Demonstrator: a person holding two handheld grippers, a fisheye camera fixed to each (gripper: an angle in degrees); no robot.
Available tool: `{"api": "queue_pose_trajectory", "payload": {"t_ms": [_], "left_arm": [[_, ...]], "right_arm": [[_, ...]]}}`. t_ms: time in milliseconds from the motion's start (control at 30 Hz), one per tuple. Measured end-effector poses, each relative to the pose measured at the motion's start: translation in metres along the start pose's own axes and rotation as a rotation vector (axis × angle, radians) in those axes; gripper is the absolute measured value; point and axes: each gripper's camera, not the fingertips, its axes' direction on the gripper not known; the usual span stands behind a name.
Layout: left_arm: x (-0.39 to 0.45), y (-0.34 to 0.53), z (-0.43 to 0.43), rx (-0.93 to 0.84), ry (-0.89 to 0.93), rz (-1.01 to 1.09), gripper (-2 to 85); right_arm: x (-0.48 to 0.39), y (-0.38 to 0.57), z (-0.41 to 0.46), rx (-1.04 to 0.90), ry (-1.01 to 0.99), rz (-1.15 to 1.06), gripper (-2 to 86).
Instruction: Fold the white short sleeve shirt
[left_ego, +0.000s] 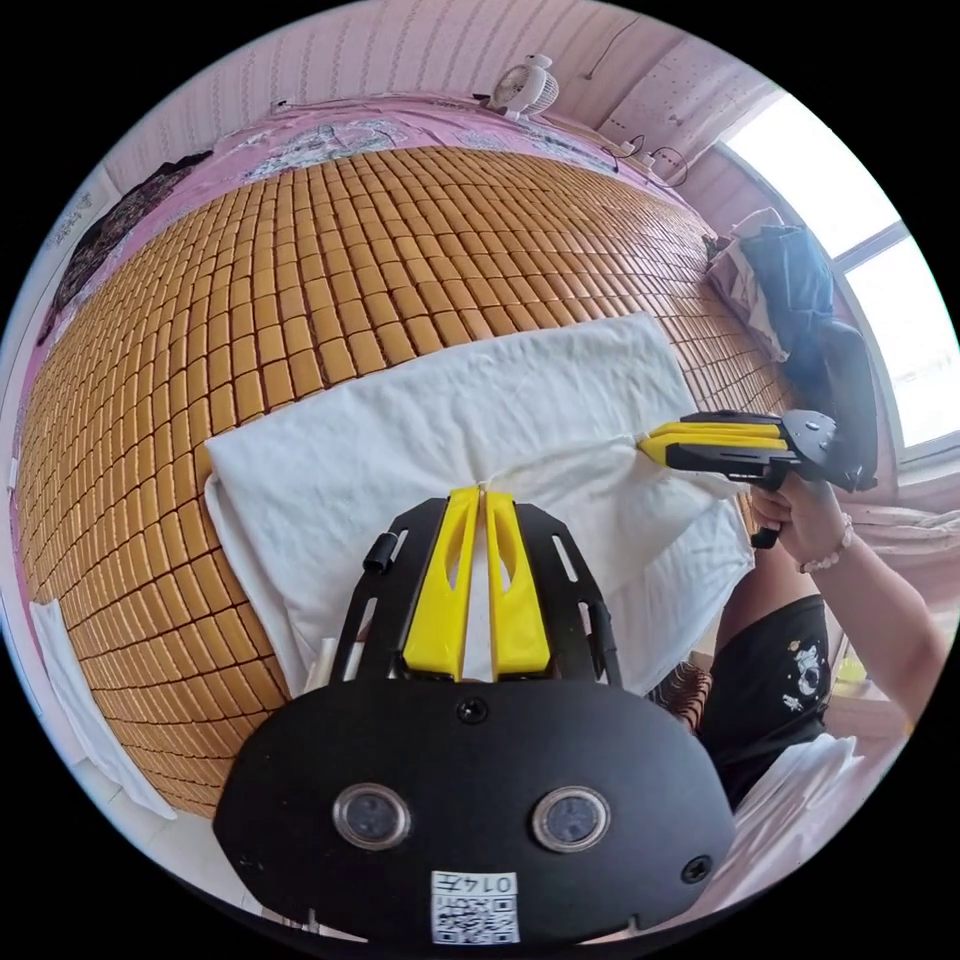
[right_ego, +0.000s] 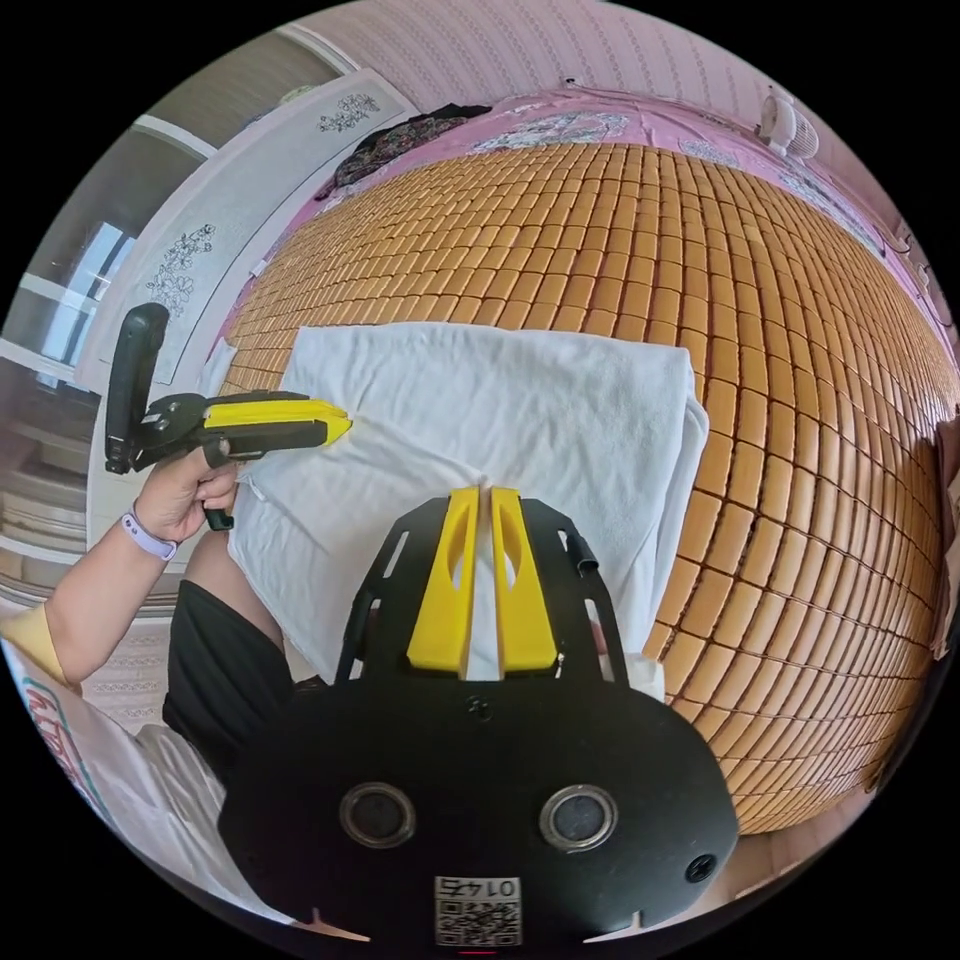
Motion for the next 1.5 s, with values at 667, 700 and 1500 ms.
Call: {"api": "queue_pose_trajectory", "payload": {"t_ms": [667, 700, 1500], "left_arm": [[0.008, 0.147, -0.001, 0.029, -0.022, -0.059, -0.9], [0.006, 0.142, 0.003, 0.036, -0.042, -0.071, -1.0], [-0.027, 0.071, 0.127, 0.003, -0.244, -0.087, -1.0]], "right_arm": [[-0.062, 0.109, -0.022, -0.112, -0.116, -0.264, 5.4], [-0.064, 0.107, -0.021, -0.088, -0.066, -0.233, 5.0], [-0.085, -0.008, 0.025, -0.045, 0.278, -0.007, -0.2]]}}
